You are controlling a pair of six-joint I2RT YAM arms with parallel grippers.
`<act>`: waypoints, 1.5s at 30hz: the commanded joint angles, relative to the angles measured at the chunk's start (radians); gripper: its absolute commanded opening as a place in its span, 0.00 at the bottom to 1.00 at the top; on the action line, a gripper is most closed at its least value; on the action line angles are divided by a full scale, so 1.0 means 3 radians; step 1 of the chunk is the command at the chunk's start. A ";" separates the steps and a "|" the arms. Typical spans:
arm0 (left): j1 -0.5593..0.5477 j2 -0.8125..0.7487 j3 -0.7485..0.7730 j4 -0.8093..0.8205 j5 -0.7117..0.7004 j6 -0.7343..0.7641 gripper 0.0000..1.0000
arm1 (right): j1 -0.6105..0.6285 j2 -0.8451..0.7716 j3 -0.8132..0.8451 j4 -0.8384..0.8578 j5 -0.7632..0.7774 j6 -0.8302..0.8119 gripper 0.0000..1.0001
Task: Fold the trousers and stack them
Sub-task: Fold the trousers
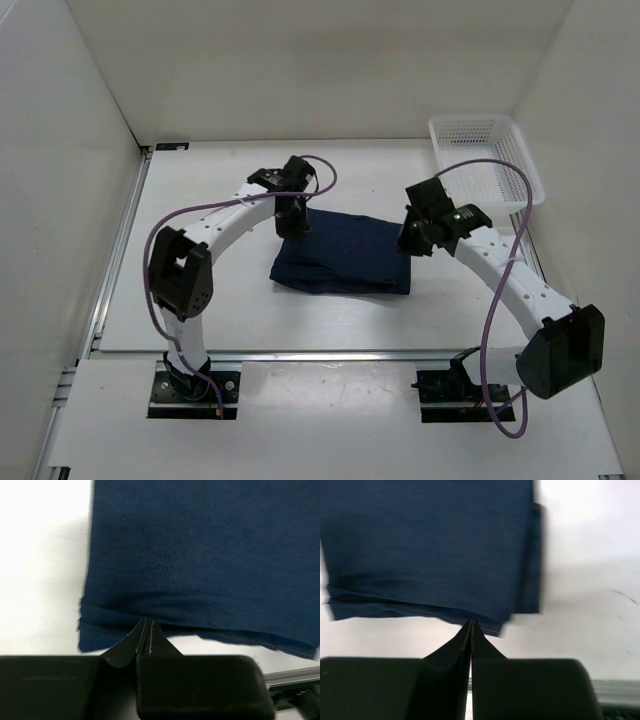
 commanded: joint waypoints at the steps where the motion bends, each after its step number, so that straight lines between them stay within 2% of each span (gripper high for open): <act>1: -0.0040 0.0095 -0.0112 0.0137 0.0138 0.0071 0.10 | 0.0188 0.0268 0.0339 0.0027 -0.0069 -0.0004 0.01; 7: -0.0071 0.0065 -0.0593 0.0307 0.0066 0.0004 0.10 | 0.0291 0.0632 0.0177 0.0165 -0.0254 0.0002 0.01; 12: -0.0071 -0.0012 -0.1144 0.0566 0.0102 -0.0165 0.10 | 0.0260 0.0734 -0.0548 0.0512 -0.0182 0.0160 0.01; 15: -0.0071 0.0141 -0.1181 0.0603 0.0138 -0.0165 0.10 | 0.0199 0.0923 -0.0775 0.0728 -0.0096 0.0236 0.01; 19: -0.0102 0.0224 -0.1212 0.0603 0.0138 -0.0165 0.10 | 0.0199 0.1020 -0.0775 0.0698 0.0032 0.0237 0.01; 22: -0.0102 -0.0103 -0.1243 0.0603 0.0230 -0.0165 0.10 | 0.0199 0.0751 -0.0653 0.0473 0.0155 0.0237 0.01; 25: -0.0102 -0.0527 -0.1054 0.0440 0.0260 -0.0129 0.10 | 0.0199 0.0500 -0.0408 0.0279 0.0237 0.0237 0.01; 30: -0.0102 -0.0691 -0.0721 0.0179 0.0225 -0.0063 0.10 | 0.0199 0.0412 0.0022 0.0114 0.0268 0.0160 0.01; 35: -0.0102 -0.0692 -0.0639 0.0148 0.0143 -0.0062 0.10 | 0.0199 0.0519 0.0227 0.0084 0.0268 0.0094 0.01; 38: -0.0102 -0.0523 -0.0858 0.0189 -0.0020 -0.0062 0.10 | 0.0169 0.0647 0.0227 0.0124 0.0268 0.0058 0.01; 42: -0.0102 -0.0288 -0.1246 0.0510 -0.0021 -0.0123 0.10 | 0.0051 0.0871 -0.0028 0.0380 0.0202 -0.0044 0.01; 45: -0.0102 0.0018 -0.1283 0.0633 0.0015 -0.0124 0.10 | -0.0031 0.1106 -0.0227 0.0579 0.0166 -0.0075 0.01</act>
